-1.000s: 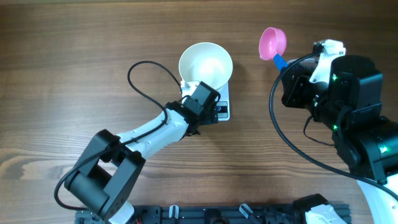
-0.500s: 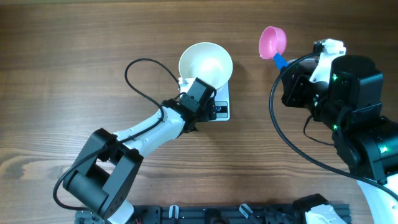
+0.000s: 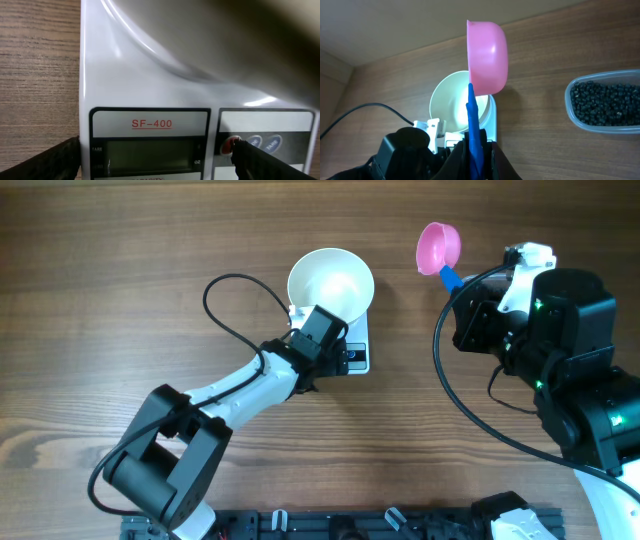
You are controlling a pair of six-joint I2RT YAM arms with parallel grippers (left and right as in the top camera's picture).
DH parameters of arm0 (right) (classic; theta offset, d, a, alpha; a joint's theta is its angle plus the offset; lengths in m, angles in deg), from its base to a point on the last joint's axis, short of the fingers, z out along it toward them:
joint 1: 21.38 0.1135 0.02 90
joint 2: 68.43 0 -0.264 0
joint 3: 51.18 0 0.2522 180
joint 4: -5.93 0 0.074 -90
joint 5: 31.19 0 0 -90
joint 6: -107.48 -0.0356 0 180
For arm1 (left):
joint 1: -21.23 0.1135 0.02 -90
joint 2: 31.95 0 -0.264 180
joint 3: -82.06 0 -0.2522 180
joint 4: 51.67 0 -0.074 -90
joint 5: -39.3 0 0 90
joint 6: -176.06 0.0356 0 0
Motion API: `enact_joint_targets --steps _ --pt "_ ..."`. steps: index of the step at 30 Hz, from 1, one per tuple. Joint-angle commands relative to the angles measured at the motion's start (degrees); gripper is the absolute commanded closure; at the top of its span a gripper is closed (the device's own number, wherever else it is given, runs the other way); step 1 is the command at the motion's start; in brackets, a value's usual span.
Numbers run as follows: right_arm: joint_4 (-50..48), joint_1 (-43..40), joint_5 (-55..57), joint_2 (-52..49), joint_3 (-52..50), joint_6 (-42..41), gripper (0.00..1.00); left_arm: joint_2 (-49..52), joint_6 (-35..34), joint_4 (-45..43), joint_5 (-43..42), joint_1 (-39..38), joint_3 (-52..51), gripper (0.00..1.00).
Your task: Scoop item into bowl and weigh 150g on scale
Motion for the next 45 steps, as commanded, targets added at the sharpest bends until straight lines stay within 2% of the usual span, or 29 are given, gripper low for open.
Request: enact_joint_targets --steps 1,21,39,45 --pt "-0.3 -0.2 -0.5 -0.2 0.8 1.0 0.96 1.4 0.9 -0.2 -0.3 0.1 -0.4 0.00" --pt "-0.3 -0.2 -0.5 -0.2 0.8 1.0 0.96 1.2 0.9 -0.2 -0.3 0.1 -0.3 0.00" --pt "-0.3 -0.2 -0.5 -0.2 0.8 1.2 0.96 -1.7 0.9 -0.2 0.0 0.1 -0.3 0.00" --pt "-0.3 -0.2 -0.5 -0.2 0.8 1.2 0.96 -4.7 1.0 0.3 2.4 0.1 -0.3 0.00"
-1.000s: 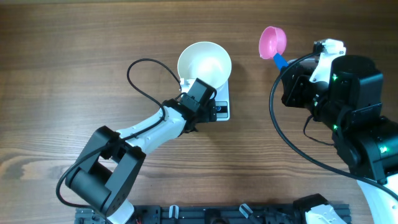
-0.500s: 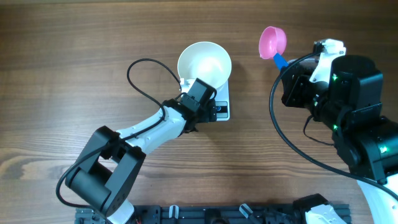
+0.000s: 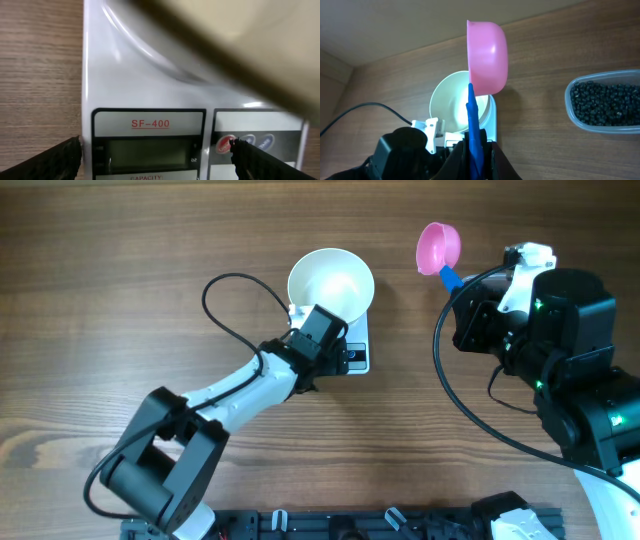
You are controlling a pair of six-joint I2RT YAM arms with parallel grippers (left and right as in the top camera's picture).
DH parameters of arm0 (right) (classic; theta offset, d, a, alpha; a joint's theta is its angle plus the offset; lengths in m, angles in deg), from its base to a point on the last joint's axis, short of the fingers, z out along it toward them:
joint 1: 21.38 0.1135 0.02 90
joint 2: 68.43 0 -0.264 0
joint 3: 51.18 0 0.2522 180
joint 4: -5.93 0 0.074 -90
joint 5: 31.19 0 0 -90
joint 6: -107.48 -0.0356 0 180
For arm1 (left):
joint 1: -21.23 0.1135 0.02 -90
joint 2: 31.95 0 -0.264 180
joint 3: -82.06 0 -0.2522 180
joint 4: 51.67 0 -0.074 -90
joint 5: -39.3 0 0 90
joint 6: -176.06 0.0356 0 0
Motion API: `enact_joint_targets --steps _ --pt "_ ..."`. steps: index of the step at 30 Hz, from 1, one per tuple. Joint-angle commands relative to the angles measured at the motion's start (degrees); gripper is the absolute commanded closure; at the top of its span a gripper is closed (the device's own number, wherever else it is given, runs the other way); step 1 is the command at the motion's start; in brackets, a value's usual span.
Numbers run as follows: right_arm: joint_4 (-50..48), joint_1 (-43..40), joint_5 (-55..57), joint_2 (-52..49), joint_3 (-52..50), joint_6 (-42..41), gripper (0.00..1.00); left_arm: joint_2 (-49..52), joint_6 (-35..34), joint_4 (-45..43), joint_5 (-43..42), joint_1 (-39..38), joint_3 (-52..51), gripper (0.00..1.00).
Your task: Scoop item into bowl and weigh 150g on scale
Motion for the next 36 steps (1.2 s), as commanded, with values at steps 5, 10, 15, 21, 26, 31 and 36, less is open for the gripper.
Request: enact_joint_targets --steps 5,10,15,21,26,31,36 --pt "-0.3 -0.2 -0.5 -0.2 0.8 1.2 0.96 -4.1 1.1 1.7 1.9 -0.2 -0.3 0.00" --pt "-0.3 -0.2 -0.5 -0.2 0.8 1.2 0.96 -4.1 1.1 2.6 1.9 -2.4 -0.3 0.00" --pt "0.1 -0.2 -0.5 -0.2 0.8 1.2 0.96 -3.9 -0.5 2.9 4.7 -3.2 -0.3 0.00" --pt "1.7 -0.2 -0.5 -0.2 0.8 1.2 0.96 -3.9 -4.6 3.6 10.1 -3.1 -0.3 0.00" --pt "1.5 -0.2 -0.5 -0.2 0.8 1.2 0.96 -3.9 -7.8 4.4 10.3 -3.1 -0.3 0.00" --pt "1.0 -0.2 -0.5 -0.2 0.8 1.2 0.96 -3.9 -8.7 4.6 9.7 -3.1 -0.4 0.00" --pt "0.7 -0.2 -0.5 -0.2 0.8 1.2 0.96 -3.4 -8.8 4.5 9.4 -3.1 -0.4 0.00"
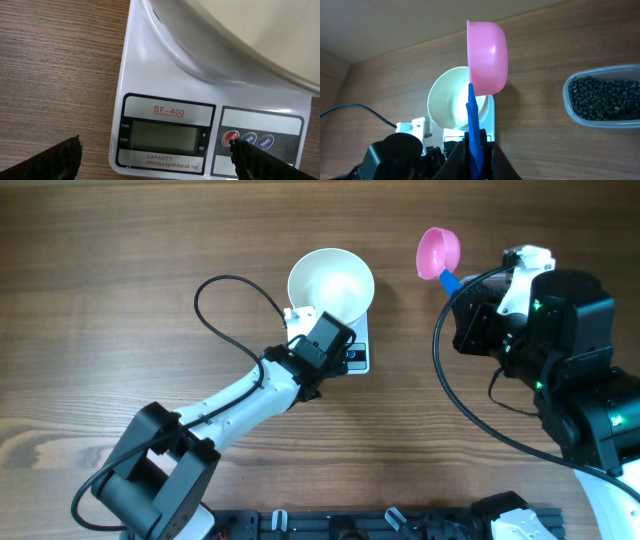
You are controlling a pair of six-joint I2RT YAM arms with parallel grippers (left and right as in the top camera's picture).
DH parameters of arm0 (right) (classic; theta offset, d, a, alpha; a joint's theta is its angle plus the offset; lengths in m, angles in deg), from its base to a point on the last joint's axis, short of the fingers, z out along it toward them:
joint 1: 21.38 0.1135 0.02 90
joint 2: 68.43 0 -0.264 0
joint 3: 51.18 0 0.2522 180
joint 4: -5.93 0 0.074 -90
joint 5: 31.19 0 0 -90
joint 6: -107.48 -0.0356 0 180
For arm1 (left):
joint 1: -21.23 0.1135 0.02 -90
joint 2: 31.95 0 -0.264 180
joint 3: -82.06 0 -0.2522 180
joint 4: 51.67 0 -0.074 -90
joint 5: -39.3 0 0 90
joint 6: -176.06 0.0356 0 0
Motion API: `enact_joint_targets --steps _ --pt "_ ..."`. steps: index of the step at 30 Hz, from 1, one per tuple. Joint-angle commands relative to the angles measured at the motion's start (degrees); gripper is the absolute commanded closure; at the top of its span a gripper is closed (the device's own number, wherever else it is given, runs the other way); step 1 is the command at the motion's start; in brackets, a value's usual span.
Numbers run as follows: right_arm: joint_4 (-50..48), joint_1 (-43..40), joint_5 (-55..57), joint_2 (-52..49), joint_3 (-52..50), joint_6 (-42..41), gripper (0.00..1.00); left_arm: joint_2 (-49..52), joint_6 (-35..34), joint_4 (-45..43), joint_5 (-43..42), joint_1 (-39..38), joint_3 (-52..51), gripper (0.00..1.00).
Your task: Scoop item into bowl and weigh 150g on scale
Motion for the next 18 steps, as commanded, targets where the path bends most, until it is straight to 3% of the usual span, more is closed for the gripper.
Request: enact_joint_targets --steps 1,18 --pt "-0.6 -0.2 -0.5 -0.2 0.8 1.2 0.96 0.1 -1.4 0.0 0.8 0.2 -0.4 0.00" --pt "-1.6 -0.2 -0.5 -0.2 0.8 1.2 0.96 3.4 -1.4 -2.7 -3.6 0.1 -0.4 0.00"
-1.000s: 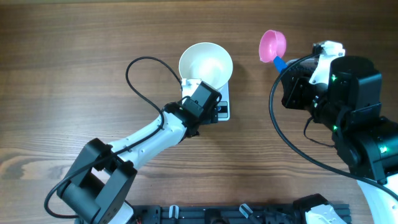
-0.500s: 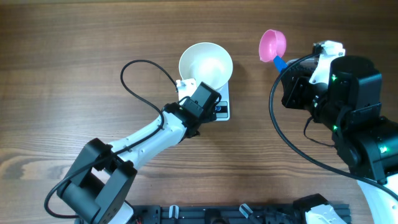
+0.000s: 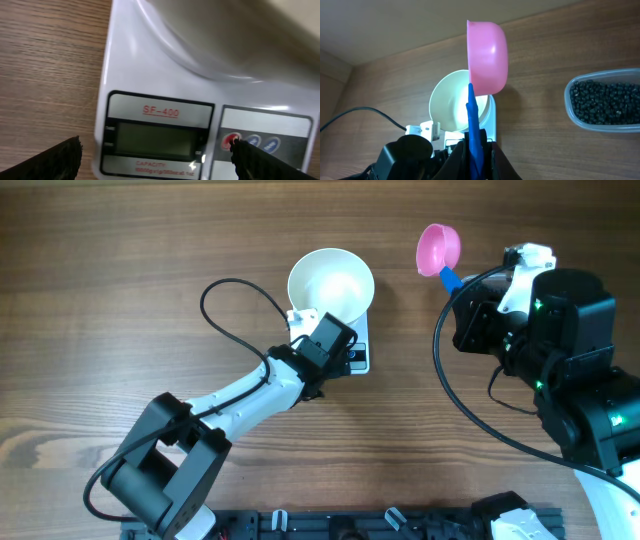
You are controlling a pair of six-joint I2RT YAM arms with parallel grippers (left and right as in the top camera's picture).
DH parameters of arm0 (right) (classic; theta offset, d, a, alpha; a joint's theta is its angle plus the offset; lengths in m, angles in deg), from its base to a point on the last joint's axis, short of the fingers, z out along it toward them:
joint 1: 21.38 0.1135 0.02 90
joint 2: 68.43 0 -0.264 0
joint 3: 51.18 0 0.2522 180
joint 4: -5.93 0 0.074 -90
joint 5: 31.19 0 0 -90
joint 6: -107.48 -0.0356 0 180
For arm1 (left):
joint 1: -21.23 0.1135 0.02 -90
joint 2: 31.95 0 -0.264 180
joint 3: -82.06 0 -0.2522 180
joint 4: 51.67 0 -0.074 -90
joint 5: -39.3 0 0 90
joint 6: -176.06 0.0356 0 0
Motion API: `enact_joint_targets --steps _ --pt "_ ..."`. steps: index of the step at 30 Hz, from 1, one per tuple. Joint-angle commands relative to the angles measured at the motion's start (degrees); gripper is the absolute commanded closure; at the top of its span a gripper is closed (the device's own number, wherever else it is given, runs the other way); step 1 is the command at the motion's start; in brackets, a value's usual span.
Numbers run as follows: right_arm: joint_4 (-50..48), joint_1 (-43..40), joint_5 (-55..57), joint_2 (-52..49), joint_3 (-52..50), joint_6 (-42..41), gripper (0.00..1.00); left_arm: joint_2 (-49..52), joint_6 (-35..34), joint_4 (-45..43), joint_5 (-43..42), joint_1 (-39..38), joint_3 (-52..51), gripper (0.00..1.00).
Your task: Scoop item into bowl and weigh 150g on scale
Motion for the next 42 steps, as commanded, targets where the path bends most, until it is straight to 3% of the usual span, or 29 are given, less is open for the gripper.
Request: enact_joint_targets --steps 1,42 --pt "-0.5 -0.2 -0.5 -0.2 0.8 1.2 0.96 0.7 -0.8 -0.6 -1.4 0.1 -0.4 0.00" --pt "-0.5 -0.2 -0.5 -0.2 0.8 1.2 0.96 3.5 -0.7 -1.2 0.8 0.1 -0.4 0.00"
